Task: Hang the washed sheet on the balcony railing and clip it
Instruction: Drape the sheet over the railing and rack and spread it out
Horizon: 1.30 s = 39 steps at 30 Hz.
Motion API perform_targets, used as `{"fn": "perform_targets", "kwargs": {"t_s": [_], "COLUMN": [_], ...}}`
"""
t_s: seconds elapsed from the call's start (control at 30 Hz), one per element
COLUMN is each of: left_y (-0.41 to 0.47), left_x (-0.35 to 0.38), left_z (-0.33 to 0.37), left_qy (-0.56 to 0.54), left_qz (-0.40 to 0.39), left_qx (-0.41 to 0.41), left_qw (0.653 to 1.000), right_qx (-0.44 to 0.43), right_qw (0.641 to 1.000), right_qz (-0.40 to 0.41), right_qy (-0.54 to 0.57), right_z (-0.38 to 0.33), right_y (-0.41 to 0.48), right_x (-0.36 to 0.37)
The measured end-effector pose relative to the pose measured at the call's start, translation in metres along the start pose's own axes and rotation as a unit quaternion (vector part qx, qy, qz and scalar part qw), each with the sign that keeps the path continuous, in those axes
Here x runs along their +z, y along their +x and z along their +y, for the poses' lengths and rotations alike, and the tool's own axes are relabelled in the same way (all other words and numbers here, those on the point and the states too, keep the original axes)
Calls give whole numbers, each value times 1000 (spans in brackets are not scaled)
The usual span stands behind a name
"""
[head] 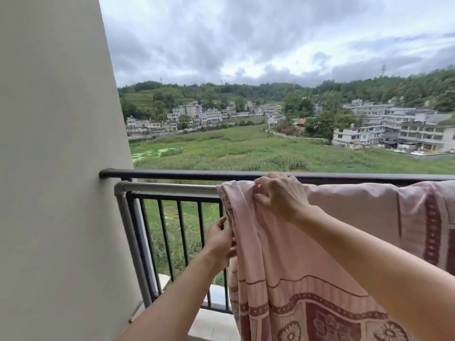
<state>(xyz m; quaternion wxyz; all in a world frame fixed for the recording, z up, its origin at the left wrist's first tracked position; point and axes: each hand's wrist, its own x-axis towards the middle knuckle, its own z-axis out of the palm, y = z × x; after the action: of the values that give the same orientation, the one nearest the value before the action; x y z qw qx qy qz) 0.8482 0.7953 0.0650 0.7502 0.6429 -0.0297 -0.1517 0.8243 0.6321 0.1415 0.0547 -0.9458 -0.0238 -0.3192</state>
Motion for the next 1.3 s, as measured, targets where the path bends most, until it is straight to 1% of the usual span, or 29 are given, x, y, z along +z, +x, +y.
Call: {"fn": "perform_targets", "kwargs": {"t_s": [0.07, 0.13, 0.2, 0.3, 0.37, 0.43, 0.47, 0.53, 0.57, 0.6, 0.63, 0.67, 0.7, 0.73, 0.77, 0.8, 0.87, 0.93, 0.97, 1.0, 1.07, 1.1, 1.17, 1.23, 1.3], "left_y": [5, 12, 18, 27, 32, 46, 55, 68, 69, 66, 61, 58, 52, 46, 42, 39, 43, 52, 55, 57, 59, 60, 59, 54, 49], "left_x": [-8, -21, -39, -77, -105, -138, -153, -177, -182, -182, -181, -180, -178, -174, -170, -167, -164, -164, -163, -161, -153, -147, -133, -117, -105], "left_z": [2, 8, 28, 91, 143, 177, 183, 174, 163, 149, 133, 115, 97, 79, 61, 45, 23, 16, 18, 22, 35, 41, 51, 57, 65], "left_qy": [57, 89, 102, 132, 117, 120, 131, 174, 188, 185, 164, 138, 113, 89, 66, 43, 15, 18, 22, 17, -13, -29, -38, -30, -29], "left_qz": [-45, -20, 16, 110, 193, 263, 292, 315, 308, 291, 257, 202, 124, 35, -36, -72, -73, -90, -108, -120, -134, -143, -156, -142, -108], "left_qx": [5, 56, 148, 297, 360, 382, 386, 369, 357, 343, 320, 286, 242, 182, 110, 42, -57, -103, -102, -94, -68, -50, -21, 1, 40], "left_qw": [997, 994, 984, 939, 905, 878, 865, 857, 861, 874, 897, 927, 956, 979, 991, 996, 996, 990, 989, 988, 989, 988, 987, 989, 993], "right_qx": [13, 31, 63, 138, 199, 239, 245, 239, 239, 244, 255, 265, 269, 264, 253, 230, 152, 79, 60, 50, 50, 62, 81, 98, 121], "right_qw": [1000, 999, 996, 982, 961, 941, 934, 932, 935, 940, 946, 952, 957, 961, 965, 971, 986, 997, 997, 997, 998, 997, 994, 989, 983], "right_qz": [18, 39, 64, 122, 178, 228, 247, 263, 253, 231, 195, 150, 109, 84, 71, 65, 56, -8, -40, -49, 3, 38, 79, 102, 126], "right_qy": [-1, 22, 30, 44, 65, 80, 79, 71, 66, 63, 53, 39, 26, 17, 14, 21, 40, 12, -15, -38, -45, -34, -3, 32, 59], "right_z": [-3, 2, 7, 20, 33, 44, 47, 45, 41, 37, 35, 33, 30, 26, 20, 14, -6, -31, -39, -45, -47, -45, -44, -46, -45], "right_y": [10, 13, 16, 27, 36, 42, 43, 40, 36, 31, 24, 19, 15, 13, 14, 17, 24, 30, 30, 30, 27, 26, 24, 21, 18], "right_x": [12, 15, 13, 4, -11, -26, -33, -35, -31, -24, -16, -9, -6, -7, -11, -16, -21, -13, -3, 9, 26, 29, 29, 24, 14]}}
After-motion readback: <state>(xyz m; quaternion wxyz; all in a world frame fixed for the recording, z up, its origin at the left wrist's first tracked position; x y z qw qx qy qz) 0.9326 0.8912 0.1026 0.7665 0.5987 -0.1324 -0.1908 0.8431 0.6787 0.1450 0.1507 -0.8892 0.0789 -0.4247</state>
